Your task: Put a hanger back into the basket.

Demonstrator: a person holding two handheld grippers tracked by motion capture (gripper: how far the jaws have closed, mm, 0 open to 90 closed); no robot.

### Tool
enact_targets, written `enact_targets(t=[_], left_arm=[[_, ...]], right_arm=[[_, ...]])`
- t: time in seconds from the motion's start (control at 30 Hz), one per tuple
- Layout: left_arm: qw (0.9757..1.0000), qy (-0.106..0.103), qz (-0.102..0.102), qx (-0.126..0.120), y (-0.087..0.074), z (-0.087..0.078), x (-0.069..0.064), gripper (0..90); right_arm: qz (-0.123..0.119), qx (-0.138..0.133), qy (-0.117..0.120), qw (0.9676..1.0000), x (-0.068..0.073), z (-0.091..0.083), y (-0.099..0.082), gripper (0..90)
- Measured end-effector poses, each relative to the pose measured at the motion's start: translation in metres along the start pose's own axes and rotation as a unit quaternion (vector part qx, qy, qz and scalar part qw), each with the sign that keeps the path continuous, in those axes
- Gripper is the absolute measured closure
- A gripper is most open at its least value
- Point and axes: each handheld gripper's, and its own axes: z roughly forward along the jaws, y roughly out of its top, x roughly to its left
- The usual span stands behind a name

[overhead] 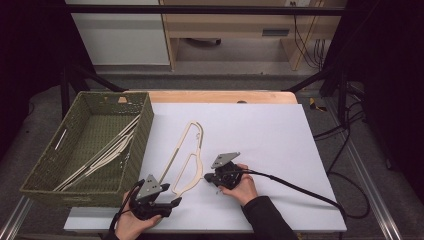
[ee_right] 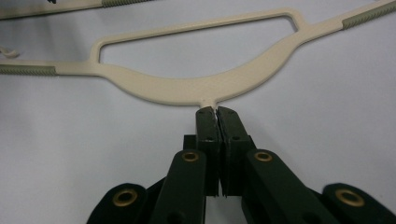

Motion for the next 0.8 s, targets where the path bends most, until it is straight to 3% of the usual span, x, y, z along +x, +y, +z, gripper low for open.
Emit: enact_targets(t=[0.2,0.3,0.43,0.6,0.7,0.8], left_arm=[[0.9999,-0.003,0.012,0.011,0.017,0.012,0.003,31.4],[0.9995,-0.007,0.024,0.022,0.025,0.025,0.002,31.4],[0.9986,-0.009,0.035,0.040,0.032,0.043,0.000,31.9],[0.9978,-0.006,0.036,0.056,0.036,0.058,0.003,34.6],[0.9972,-0.005,0.039,0.063,0.037,0.062,0.004,38.3],[0.9963,-0.010,0.044,0.073,0.037,0.064,0.005,43.1]], right_arm=[[-0.002,0.004,0.003,1.0000,0.000,-0.001,0.002,89.5],[0.004,0.005,0.017,0.9998,0.000,-0.004,0.004,89.6],[-0.005,0.005,0.016,0.9998,0.002,-0.009,0.007,89.7],[-0.007,-0.005,0.019,0.9998,0.004,-0.017,0.013,89.7],[-0.015,0.000,0.016,0.9998,0.005,-0.023,0.017,89.7],[-0.008,-0.002,0.015,0.9998,0.007,-0.027,0.019,89.7]])
